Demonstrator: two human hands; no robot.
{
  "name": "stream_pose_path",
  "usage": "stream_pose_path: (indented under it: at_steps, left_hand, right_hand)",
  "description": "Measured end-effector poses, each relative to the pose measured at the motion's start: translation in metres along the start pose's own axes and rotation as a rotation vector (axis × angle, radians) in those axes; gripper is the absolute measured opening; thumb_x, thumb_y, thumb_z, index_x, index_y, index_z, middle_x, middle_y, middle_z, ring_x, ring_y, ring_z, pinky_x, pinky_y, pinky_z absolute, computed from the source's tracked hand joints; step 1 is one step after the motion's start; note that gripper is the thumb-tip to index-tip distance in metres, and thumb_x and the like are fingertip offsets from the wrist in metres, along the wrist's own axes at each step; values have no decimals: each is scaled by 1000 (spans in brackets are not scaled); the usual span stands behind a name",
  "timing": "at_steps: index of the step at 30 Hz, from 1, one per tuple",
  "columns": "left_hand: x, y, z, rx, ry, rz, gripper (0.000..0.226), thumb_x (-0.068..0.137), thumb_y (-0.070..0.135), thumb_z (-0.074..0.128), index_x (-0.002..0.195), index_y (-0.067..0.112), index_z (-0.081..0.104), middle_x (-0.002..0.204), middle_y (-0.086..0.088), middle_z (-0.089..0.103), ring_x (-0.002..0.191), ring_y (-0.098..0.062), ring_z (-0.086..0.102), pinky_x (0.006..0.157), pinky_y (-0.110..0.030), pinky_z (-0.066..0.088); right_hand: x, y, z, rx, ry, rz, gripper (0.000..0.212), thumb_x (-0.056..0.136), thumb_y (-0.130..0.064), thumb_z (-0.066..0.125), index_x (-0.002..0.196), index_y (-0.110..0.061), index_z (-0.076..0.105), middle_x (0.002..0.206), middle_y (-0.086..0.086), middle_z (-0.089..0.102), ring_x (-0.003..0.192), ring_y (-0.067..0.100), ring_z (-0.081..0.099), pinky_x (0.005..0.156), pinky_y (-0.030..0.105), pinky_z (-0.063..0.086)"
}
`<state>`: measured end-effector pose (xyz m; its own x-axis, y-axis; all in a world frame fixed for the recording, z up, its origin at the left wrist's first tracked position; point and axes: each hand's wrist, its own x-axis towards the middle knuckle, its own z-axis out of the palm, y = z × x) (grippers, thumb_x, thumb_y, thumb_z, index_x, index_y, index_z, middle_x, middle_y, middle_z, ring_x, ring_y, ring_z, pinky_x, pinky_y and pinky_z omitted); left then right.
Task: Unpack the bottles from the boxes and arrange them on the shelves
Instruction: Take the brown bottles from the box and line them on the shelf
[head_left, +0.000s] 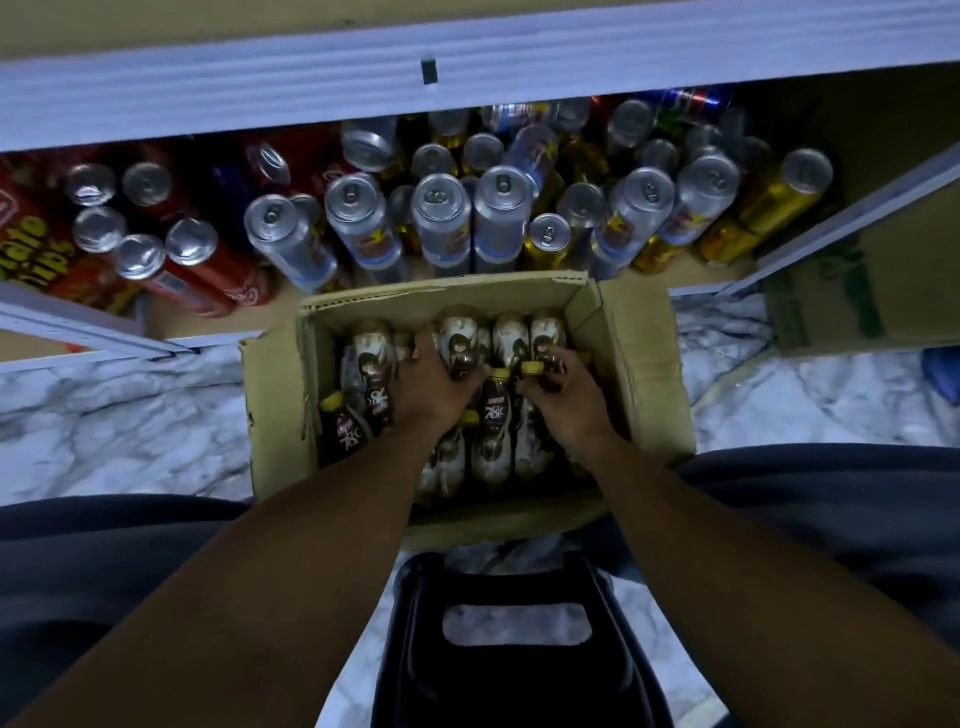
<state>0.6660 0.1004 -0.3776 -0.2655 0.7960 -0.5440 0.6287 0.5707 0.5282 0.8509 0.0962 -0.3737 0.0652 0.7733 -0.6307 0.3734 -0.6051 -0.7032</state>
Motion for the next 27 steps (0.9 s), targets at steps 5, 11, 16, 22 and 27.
stream_pose_path:
  at_steps: [5, 11, 16, 22, 27]
  left_hand:
    - [5, 5, 4, 1, 19, -55, 93, 72, 66, 71, 142, 30, 21, 127, -12, 63, 119, -42, 56, 104, -62, 43]
    - [-9, 7, -6, -187, 79, 53, 94, 80, 43, 80, 154, 33, 23, 128, -8, 67, 112, -34, 64, 90, -46, 56]
    - [-27, 17, -36, -155, 102, 174, 99, 80, 41, 83, 159, 31, 23, 124, -2, 66, 110, -26, 64, 85, -39, 56]
    - [-67, 51, -88, -276, 192, 354, 77, 83, 33, 84, 142, 34, 35, 122, -1, 61, 103, -26, 63, 87, -46, 54]
    - [-112, 90, -139, -381, 238, 547, 56, 89, 21, 79, 129, 35, 42, 112, 23, 58, 97, 4, 58, 87, -34, 50]
  right_hand:
    - [4, 4, 6, 12, 33, -12, 70, 86, -15, 80, 146, -24, 46, 121, -2, 67, 109, 10, 58, 93, 27, 44]
    - [-1, -2, 6, 108, 46, -60, 58, 89, -11, 76, 139, -23, 51, 115, -5, 62, 110, 17, 58, 86, 26, 47]
    - [-16, -26, -7, 268, 89, -146, 61, 85, -4, 79, 138, -14, 52, 108, -10, 65, 107, 14, 62, 96, 37, 52]
    - [-54, -80, -28, 405, 92, -281, 53, 84, -5, 81, 131, -11, 58, 113, 3, 70, 107, 18, 67, 91, 36, 57]
    - [-107, -129, -49, 372, 20, -491, 33, 88, -14, 78, 118, -23, 68, 116, -6, 71, 106, 7, 67, 93, 33, 55]
